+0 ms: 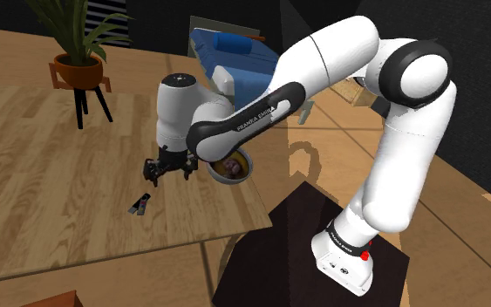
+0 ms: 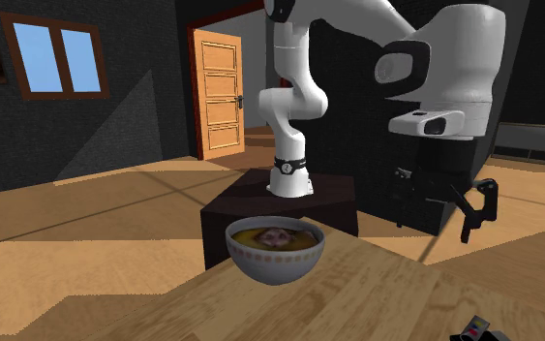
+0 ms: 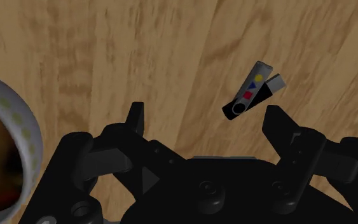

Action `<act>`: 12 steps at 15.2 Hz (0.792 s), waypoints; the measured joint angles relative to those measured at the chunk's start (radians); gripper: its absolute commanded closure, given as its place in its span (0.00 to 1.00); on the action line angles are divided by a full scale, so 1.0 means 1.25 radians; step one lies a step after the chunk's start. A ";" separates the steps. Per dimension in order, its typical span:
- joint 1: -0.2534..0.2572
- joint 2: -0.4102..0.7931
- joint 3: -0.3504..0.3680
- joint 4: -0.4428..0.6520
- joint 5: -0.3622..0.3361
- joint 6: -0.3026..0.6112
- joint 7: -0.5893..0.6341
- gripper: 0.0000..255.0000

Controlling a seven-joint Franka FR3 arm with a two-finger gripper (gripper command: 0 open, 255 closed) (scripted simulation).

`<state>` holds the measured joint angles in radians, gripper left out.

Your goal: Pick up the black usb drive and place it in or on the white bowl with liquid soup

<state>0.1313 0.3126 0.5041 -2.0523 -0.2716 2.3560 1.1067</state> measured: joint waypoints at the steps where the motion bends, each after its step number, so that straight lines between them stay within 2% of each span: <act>1: 0.012 0.027 -0.006 0.024 -0.013 -0.003 0.018 0.00; 6: 0.091 0.196 -0.049 0.185 -0.076 -0.021 0.104 0.00; 10: 0.150 0.321 -0.077 0.325 -0.098 -0.047 0.146 0.00; 12: 0.162 0.351 -0.085 0.351 -0.104 -0.046 0.154 0.00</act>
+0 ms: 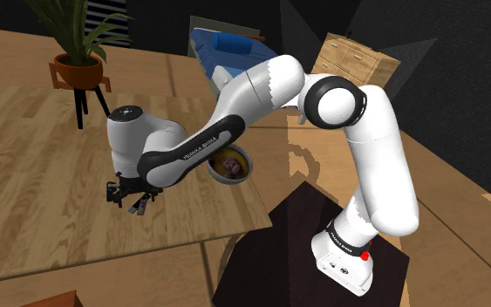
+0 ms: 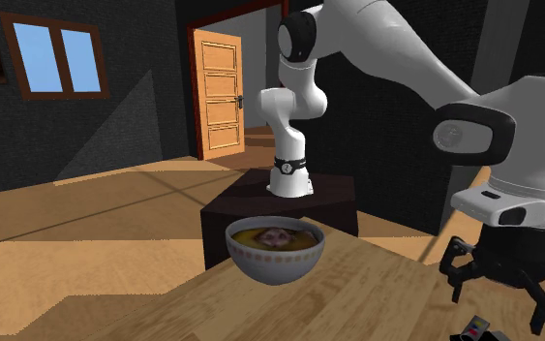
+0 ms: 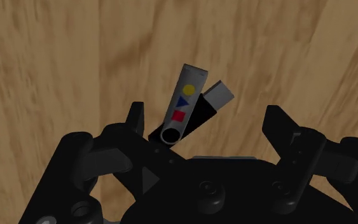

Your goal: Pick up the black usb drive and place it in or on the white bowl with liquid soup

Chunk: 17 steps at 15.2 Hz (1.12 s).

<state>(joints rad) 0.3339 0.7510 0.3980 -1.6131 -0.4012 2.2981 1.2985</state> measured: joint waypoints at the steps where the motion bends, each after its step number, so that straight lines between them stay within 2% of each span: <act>1: 0.003 0.008 -0.002 0.004 -0.002 0.003 0.002 0.00; 12: 0.014 0.053 -0.018 0.018 -0.018 0.035 0.011 0.00; 13: 0.014 0.053 -0.018 0.018 -0.018 0.035 0.011 1.00; 17: 0.015 0.053 -0.017 0.023 -0.018 0.033 0.011 1.00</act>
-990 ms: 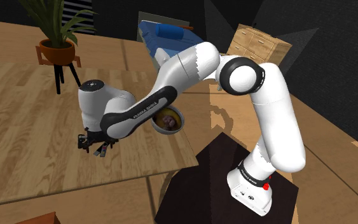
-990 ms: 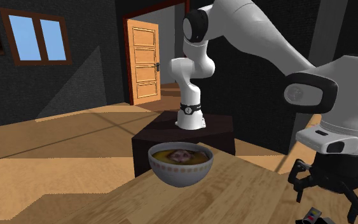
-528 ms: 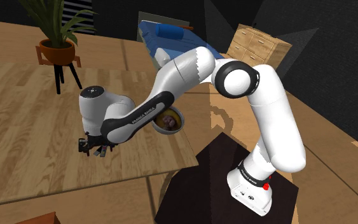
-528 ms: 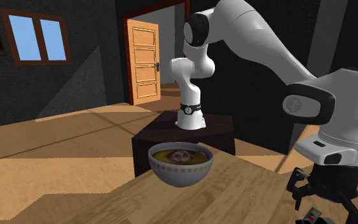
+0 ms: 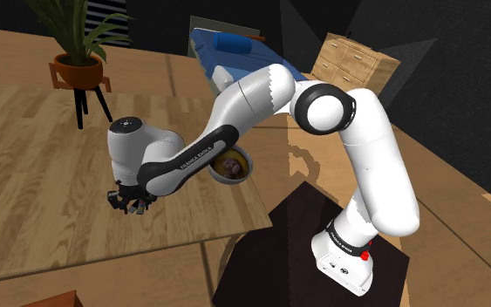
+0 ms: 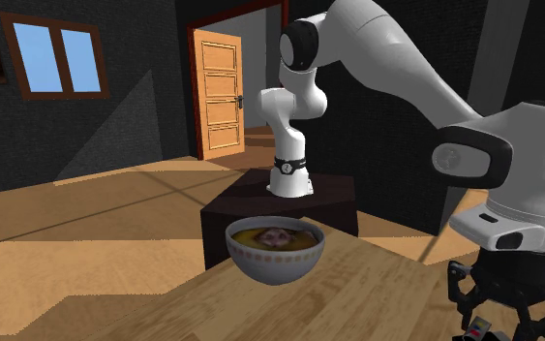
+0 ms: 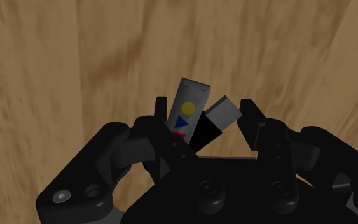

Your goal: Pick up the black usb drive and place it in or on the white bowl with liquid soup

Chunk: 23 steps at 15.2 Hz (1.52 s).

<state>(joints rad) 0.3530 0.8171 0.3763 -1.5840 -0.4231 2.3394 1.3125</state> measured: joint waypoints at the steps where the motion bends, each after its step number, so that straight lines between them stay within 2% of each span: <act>1: 0.000 0.000 0.000 0.001 0.000 -0.001 0.000 1.00; 7: -0.002 -0.004 0.001 -0.003 0.001 -0.001 -0.001 1.00; 23: -0.027 -0.111 0.039 -0.013 0.045 -0.099 -0.027 1.00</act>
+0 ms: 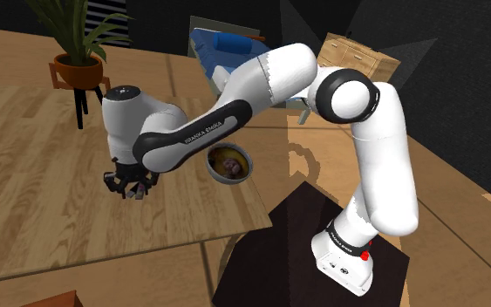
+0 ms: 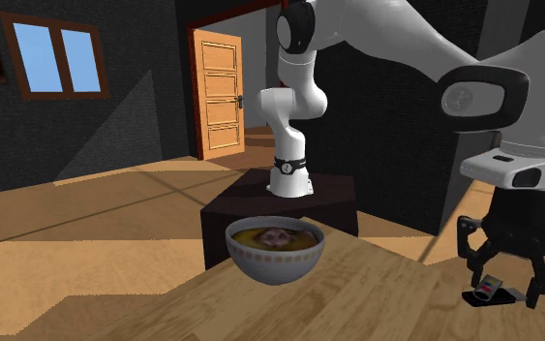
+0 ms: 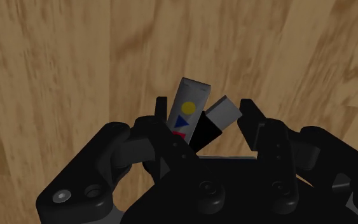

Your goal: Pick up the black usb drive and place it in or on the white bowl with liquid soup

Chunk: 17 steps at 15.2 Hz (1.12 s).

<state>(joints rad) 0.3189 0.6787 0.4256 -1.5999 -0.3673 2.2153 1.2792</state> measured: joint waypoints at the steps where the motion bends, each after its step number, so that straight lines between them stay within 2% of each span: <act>1: -0.002 -0.007 0.003 0.002 0.004 -0.009 -0.003 1.00; 15: -0.016 -0.082 0.029 0.037 0.042 -0.114 -0.028 1.00; 17: -0.025 -0.099 0.032 0.020 0.048 -0.113 -0.033 1.00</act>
<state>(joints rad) 0.2874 0.5549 0.4661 -1.5745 -0.3073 2.0737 1.2376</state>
